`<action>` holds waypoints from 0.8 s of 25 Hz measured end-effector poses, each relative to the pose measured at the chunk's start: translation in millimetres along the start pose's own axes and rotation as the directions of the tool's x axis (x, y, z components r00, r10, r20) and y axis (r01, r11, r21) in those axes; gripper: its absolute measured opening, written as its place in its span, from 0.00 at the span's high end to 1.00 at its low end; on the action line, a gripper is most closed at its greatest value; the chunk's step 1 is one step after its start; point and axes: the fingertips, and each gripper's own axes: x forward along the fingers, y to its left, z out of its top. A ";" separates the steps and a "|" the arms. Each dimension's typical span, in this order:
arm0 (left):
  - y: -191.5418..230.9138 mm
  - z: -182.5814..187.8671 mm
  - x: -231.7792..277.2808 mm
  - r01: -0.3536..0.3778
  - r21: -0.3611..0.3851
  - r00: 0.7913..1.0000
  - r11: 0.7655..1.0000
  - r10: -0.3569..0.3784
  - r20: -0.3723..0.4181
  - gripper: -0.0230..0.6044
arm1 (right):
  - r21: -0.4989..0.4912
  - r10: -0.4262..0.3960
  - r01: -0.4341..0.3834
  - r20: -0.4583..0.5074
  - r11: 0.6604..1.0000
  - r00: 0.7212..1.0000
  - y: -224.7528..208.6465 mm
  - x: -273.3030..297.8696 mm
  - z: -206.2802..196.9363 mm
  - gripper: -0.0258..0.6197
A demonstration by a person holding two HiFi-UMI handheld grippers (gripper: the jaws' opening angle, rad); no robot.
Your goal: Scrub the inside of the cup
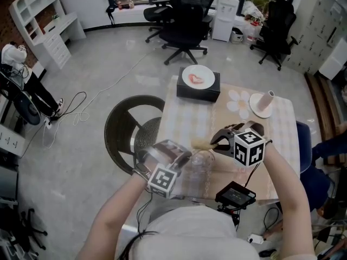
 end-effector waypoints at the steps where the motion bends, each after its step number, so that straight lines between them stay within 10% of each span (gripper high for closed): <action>1: -0.1 -0.3 0.4 -0.001 0.002 1.000 1.000 0.001 -0.002 0.87 | -0.011 0.015 -0.015 -0.016 1.000 1.000 -0.5 3.1 -1.3 0.89; 20: 0.1 3.5 -2.6 -0.006 0.008 1.000 1.000 0.006 0.002 0.87 | 0.070 0.164 -0.156 -0.126 0.985 0.978 -10.2 54.3 -37.1 0.89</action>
